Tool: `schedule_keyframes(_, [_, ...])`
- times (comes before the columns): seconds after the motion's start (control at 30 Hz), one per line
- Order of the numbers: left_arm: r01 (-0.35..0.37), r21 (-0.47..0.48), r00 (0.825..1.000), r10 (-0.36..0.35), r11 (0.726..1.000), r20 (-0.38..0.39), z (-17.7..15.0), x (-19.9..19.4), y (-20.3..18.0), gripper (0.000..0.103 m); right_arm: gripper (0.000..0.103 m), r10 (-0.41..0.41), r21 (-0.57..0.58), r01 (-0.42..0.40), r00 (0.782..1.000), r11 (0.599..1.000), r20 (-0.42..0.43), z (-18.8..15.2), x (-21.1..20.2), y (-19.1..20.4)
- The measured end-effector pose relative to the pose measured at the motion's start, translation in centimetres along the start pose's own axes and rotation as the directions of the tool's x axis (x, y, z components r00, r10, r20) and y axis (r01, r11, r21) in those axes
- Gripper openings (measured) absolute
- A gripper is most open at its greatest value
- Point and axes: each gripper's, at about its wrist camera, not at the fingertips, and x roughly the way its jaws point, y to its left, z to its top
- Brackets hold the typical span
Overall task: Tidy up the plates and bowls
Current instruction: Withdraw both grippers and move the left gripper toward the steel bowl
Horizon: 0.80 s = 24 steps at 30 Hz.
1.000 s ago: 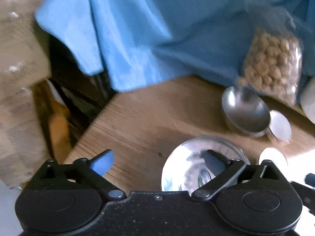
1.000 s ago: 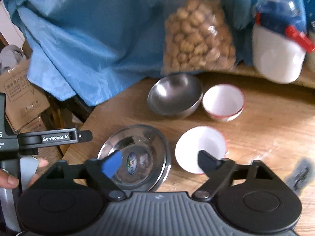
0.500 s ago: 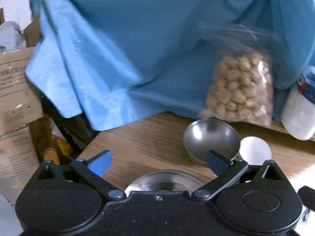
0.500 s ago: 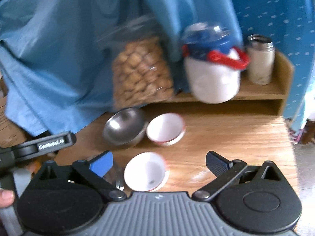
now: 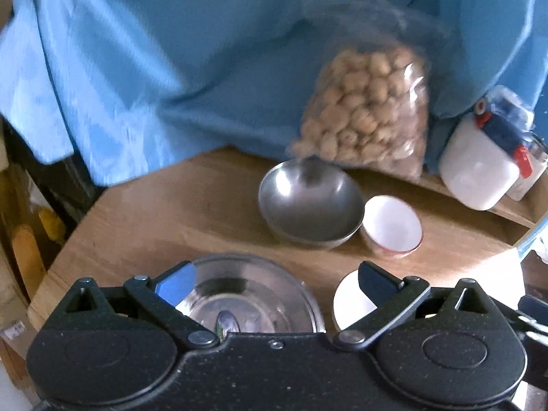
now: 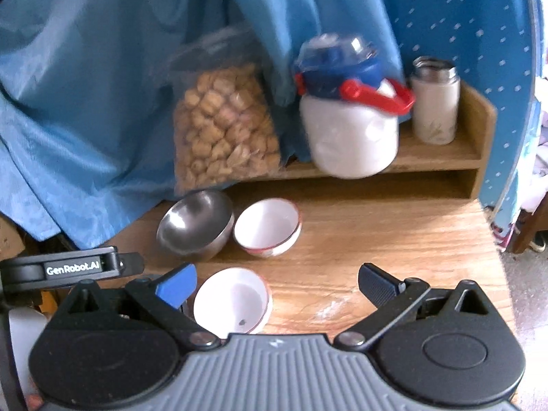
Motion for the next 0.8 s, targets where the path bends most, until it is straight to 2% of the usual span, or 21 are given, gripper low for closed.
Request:
schedule_keyframes(0.17, [-0.029,0.006,0.999,0.030,1.000,-0.029,1.1,1.9,2.2,0.101,0.103,0.005,-0.033,-0.007,0.999,0.999,-0.049,0.1,2.6,2.0])
schedule_keyframes(0.33, [-0.018,0.049,0.998,0.021,0.999,-0.056,3.2,4.9,3.9,0.101,0.103,-0.028,-0.064,0.025,0.998,0.998,-0.058,0.8,4.3,3.5])
schedule_keyframes(0.53, [0.050,0.130,0.995,-0.038,0.990,-0.098,5.1,8.0,4.6,0.101,0.102,-0.034,0.025,0.036,0.997,0.999,-0.073,1.4,5.7,3.5])
schedule_keyframes(0.8, [0.057,0.187,0.991,-0.032,0.981,-0.133,6.9,11.6,4.7,0.101,0.100,-0.033,0.028,0.038,0.990,0.999,-0.140,2.5,7.5,4.8])
